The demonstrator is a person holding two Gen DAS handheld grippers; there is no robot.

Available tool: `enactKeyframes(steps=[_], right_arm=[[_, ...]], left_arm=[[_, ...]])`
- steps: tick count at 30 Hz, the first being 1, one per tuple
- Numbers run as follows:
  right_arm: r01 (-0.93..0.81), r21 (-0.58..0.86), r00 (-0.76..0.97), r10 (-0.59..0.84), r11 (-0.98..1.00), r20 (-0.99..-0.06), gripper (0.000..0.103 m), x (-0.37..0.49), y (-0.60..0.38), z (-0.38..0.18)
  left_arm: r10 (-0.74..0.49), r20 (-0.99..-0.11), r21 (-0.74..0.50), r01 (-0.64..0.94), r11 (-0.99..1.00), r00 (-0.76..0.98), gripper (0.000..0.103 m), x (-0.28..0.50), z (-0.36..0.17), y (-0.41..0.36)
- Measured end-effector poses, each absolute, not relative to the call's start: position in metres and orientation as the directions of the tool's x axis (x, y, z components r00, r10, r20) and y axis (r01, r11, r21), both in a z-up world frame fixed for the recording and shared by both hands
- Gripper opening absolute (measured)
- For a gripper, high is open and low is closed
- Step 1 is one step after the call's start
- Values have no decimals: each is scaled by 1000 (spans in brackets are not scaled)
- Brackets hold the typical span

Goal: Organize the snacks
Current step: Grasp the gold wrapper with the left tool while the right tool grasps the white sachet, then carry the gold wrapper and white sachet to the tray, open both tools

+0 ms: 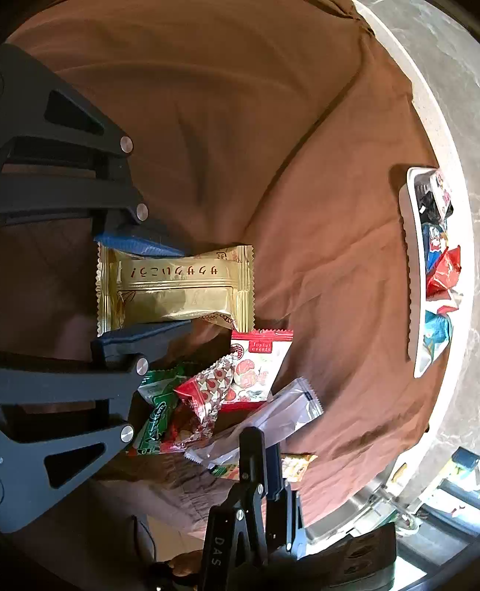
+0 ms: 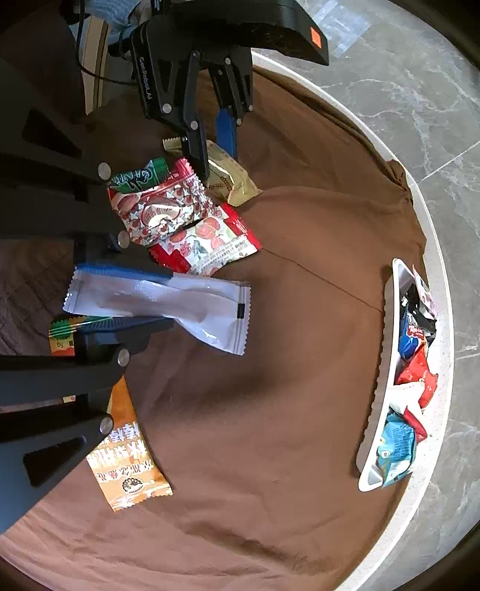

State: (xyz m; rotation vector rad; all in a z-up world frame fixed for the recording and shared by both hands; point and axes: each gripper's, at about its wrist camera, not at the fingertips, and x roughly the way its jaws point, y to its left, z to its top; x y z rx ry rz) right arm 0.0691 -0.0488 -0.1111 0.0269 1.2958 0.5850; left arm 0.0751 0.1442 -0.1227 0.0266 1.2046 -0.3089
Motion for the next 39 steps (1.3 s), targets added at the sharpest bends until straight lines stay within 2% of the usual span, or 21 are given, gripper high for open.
enactKeyframes(steps=[7,20,32,39], right_arm=[[-380,388,159,472,840,-867,18,71,-59,-101],[-283,494,225,557,822,-799,18,117,-90,-72],[-254,511,334,570,821,-751,18,200,-114,-37],[-250,494,357,554,832,-752,18,256,-107,-38]], left_arm=[[-253,-909,-182,230,956,331,30,77,-115,154],[-327,-852,-263,206,943,409,30,115,-67,166],[-339,-805,-270,209,940,487,30,210,-28,167],[-339,-792,-275,198,941,508,30,275,-20,167]])
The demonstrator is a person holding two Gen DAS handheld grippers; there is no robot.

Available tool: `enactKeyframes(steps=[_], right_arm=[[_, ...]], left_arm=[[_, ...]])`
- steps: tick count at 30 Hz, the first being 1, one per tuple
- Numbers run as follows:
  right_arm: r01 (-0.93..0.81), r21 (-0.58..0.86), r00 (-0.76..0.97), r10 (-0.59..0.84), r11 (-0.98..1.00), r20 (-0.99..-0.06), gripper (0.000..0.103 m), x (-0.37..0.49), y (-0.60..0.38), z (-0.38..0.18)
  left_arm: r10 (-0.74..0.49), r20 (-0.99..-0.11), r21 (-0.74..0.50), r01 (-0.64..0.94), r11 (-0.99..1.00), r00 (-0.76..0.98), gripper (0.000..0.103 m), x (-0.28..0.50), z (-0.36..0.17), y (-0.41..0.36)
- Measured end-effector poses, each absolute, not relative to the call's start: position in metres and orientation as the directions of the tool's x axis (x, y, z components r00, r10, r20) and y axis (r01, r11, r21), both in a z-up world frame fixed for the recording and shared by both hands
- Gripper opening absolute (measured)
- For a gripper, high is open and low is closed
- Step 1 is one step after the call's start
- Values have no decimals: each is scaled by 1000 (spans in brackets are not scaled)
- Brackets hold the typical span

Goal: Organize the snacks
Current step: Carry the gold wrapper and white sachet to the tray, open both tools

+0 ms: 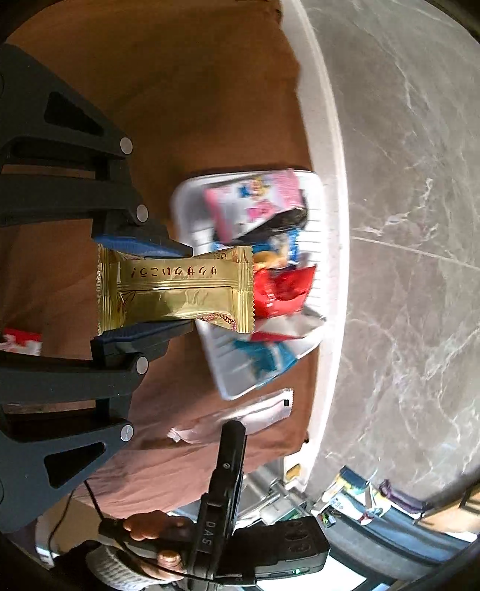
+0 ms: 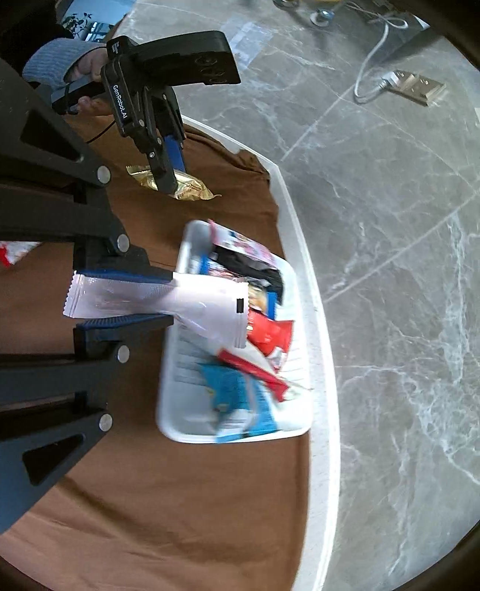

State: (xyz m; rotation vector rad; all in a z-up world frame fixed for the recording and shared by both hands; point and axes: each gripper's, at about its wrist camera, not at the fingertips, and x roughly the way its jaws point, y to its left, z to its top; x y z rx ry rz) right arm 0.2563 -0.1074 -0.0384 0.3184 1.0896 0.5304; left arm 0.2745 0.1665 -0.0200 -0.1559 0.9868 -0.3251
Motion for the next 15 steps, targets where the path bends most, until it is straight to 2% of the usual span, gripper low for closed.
enactKeyframes(steps=[15], right_arm=[[-238,462,363,519,854,-774,18,353,-92,-75]], left_arm=[[-305,-814,-248,180,952,494,30,387,-46,149]])
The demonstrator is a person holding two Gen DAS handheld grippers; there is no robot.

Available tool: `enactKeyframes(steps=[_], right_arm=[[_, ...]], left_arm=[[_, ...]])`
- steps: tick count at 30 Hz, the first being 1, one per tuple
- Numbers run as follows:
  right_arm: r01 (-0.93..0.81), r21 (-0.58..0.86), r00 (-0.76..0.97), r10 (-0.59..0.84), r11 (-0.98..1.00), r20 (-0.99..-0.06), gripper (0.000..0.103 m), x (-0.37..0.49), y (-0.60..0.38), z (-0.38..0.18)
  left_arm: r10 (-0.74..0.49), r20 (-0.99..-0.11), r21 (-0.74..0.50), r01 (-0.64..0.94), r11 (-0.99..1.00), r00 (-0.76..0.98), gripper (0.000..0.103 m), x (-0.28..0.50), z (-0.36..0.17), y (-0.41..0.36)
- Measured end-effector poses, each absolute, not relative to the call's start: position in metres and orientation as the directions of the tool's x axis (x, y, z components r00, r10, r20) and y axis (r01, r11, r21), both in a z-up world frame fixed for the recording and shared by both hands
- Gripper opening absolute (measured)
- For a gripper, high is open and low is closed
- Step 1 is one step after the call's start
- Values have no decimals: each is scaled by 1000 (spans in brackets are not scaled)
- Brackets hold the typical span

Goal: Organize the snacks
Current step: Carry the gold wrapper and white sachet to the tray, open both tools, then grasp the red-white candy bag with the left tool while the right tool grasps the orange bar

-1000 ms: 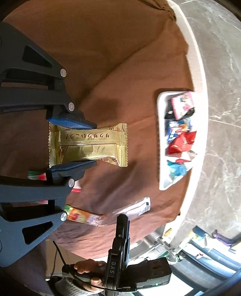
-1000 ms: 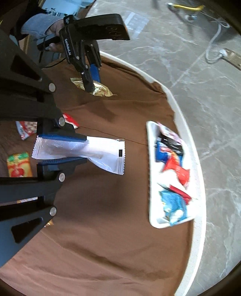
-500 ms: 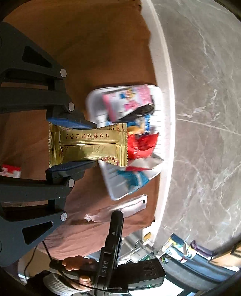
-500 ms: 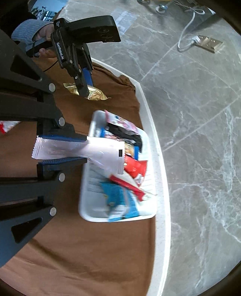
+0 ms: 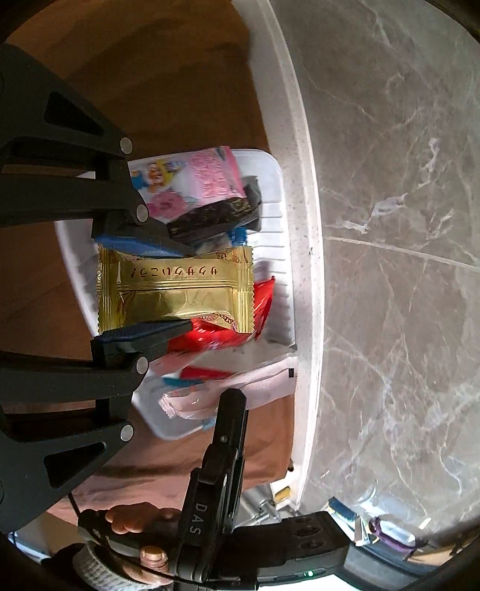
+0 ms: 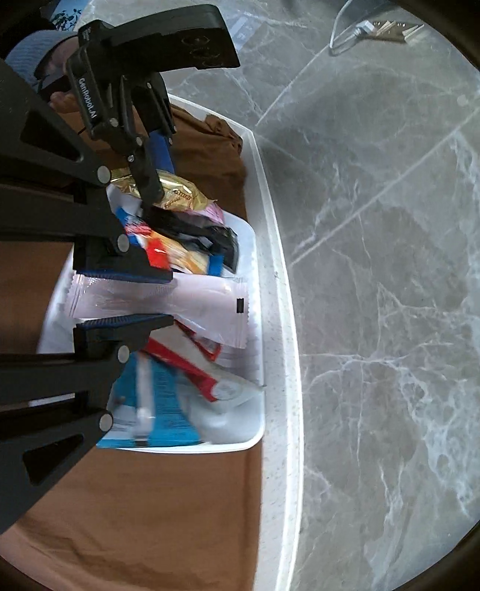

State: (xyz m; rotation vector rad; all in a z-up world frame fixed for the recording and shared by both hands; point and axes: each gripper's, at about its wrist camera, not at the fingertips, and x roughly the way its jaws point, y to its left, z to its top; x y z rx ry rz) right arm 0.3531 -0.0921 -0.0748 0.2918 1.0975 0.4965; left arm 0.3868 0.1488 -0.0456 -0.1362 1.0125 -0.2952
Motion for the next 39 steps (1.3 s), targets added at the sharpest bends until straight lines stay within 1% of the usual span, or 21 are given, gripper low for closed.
enactKeyframes(steps=[6,7,9,11,12,13,14,20,25,31,39], right_arm=[[-241,424,365,487,873,-794,20,368,-86,-84],[-240,418,365,480,876,-797,24,369,-85,-85],[-239,395,370,460,887,-807,25,369,-83,-88],[-243,383,376,450,891,-810,25,368,-84,-88],[-242,382,382,450,892,-807,27,367,-85,-87],[-241,381,389,449,893,-805,31,365,-86,-85],[-243,380,396,448,893,-801,33,364,-87,-84],[-255,363,441,442,896,-782,34,349,-93,-68],[-267,355,462,443,896,-768,34,326,-98,-52],[-279,335,475,433,900,-766,34,289,-98,-38],[-289,310,479,417,906,-772,35,233,-102,-26]], left_arm=[[-268,-830,-219,155,963,489,30,412,-62,142],[-260,-834,-215,148,965,486,30,414,-65,142],[-241,-845,-196,142,970,478,31,416,-71,140],[-228,-846,-180,144,973,482,33,415,-72,138],[-217,-846,-168,143,975,486,39,414,-73,137],[-204,-846,-154,141,978,492,42,415,-72,137],[-202,-844,-151,141,978,496,42,415,-71,136],[-181,-828,-127,136,983,531,42,408,-58,137],[-177,-813,-115,145,983,554,42,389,-42,135],[-194,-807,-116,172,978,558,42,345,-26,131],[-229,-819,-134,212,968,527,42,278,-23,118]])
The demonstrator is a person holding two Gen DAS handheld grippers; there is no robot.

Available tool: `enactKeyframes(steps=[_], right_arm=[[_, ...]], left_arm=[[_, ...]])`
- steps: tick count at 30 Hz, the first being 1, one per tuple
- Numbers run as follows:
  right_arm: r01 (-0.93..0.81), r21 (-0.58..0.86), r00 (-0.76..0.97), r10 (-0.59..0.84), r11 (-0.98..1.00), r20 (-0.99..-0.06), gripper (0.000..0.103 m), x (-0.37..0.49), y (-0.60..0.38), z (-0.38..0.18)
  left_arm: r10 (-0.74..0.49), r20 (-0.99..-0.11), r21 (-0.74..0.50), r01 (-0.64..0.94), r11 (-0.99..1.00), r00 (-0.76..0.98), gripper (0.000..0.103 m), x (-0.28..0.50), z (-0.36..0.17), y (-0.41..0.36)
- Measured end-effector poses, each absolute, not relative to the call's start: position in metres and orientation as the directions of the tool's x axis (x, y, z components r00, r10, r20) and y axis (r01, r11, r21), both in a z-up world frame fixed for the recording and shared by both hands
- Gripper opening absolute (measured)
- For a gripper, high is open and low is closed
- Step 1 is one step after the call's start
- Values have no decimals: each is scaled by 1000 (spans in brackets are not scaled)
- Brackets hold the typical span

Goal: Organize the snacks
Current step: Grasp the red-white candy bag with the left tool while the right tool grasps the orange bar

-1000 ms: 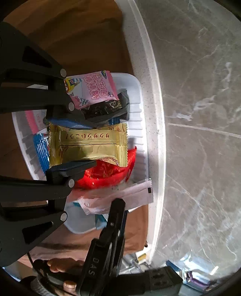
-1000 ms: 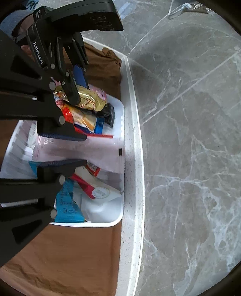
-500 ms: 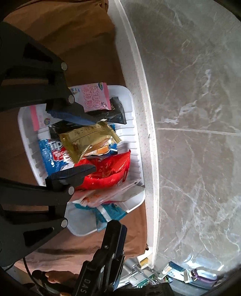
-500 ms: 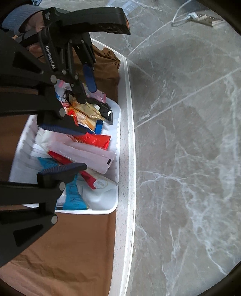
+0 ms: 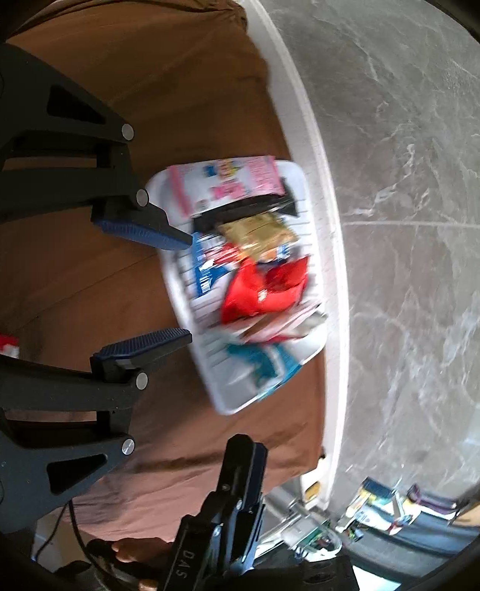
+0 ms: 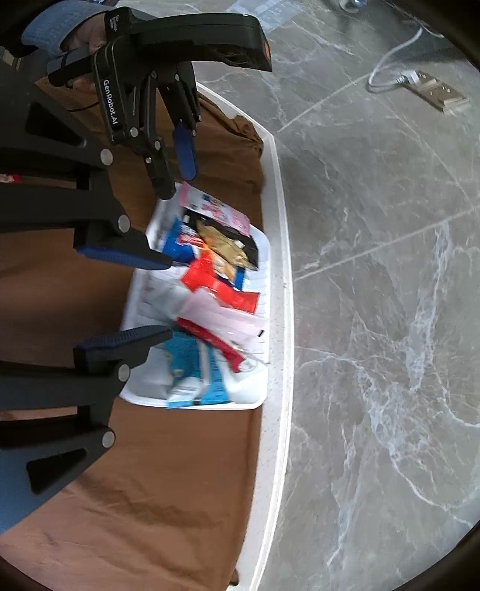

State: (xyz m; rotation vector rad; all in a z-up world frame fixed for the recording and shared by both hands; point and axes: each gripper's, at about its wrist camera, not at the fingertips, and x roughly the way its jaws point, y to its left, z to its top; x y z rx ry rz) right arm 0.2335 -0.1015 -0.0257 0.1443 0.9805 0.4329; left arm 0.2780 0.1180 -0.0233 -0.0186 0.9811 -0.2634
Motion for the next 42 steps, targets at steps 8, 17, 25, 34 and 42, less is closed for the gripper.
enactKeyframes(steps=[8,17,25,34,42], right_arm=[[-275,315,450,411,908,-793,38,174,-110,-31],[-221,323,365,385,920,-847,41,101,-133,-52],[-161,320,283,354,934,-891,43,57,-145,-77],[-116,328,249,347,938,-904,46,40,-149,-94],[-87,346,243,357,934,-902,48,39,-150,-102]], left_arm=[[-249,-841,-143,246,959,481,43,216,-32,104],[-247,-887,-142,279,950,389,43,150,-59,96],[-284,-921,-209,277,938,268,43,118,-91,99],[-381,-909,-343,217,914,170,48,116,-118,102],[-413,-893,-376,209,903,180,49,135,-124,91]])
